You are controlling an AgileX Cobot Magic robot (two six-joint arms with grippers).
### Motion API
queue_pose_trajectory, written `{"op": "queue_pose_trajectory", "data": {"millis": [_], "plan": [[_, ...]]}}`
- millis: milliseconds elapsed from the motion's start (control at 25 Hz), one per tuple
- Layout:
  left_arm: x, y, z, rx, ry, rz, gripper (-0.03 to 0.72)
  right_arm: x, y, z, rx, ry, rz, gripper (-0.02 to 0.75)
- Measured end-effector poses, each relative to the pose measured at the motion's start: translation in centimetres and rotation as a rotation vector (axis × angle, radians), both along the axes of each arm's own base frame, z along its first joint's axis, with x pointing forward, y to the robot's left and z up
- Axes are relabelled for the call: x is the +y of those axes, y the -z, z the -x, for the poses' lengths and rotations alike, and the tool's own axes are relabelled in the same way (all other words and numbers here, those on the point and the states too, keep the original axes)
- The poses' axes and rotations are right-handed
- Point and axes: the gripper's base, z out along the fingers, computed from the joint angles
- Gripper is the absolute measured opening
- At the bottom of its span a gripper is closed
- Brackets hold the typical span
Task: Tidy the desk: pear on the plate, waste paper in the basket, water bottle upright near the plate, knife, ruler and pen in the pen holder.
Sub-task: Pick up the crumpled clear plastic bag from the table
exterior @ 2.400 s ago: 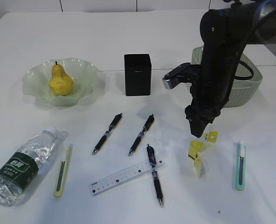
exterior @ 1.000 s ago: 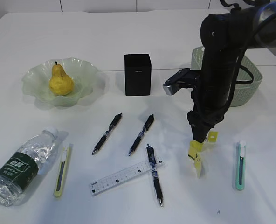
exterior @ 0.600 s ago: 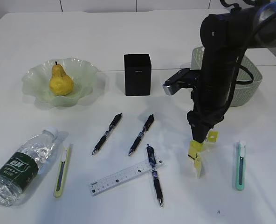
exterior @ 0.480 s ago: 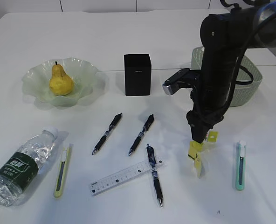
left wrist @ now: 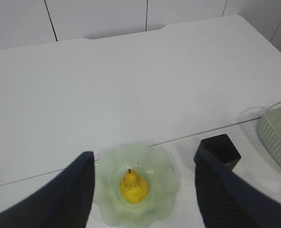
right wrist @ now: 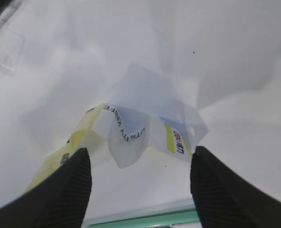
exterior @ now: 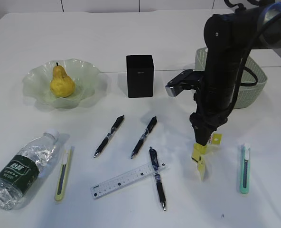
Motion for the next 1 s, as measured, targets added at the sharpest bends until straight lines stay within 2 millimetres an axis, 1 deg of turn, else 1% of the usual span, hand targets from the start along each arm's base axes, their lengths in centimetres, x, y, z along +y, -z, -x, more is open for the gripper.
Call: {"op": "queue_pose_trajectory", "data": {"millis": [400,640,1000], "plan": [[0.0,0.0,0.0,0.0,0.0,0.0,0.466,-0.1,0.0,0.0,0.001,-0.009,0.008,0.512],[0.0,0.0,0.0,0.0,0.002,0.003,0.466,-0.1,1.1,-0.1,0.025,-0.015,0.016,0.512],[0.0,0.0,0.0,0.001,0.002,0.004,0.466,-0.2,1.1,-0.1,0.023,-0.035,0.026,0.512]]}}
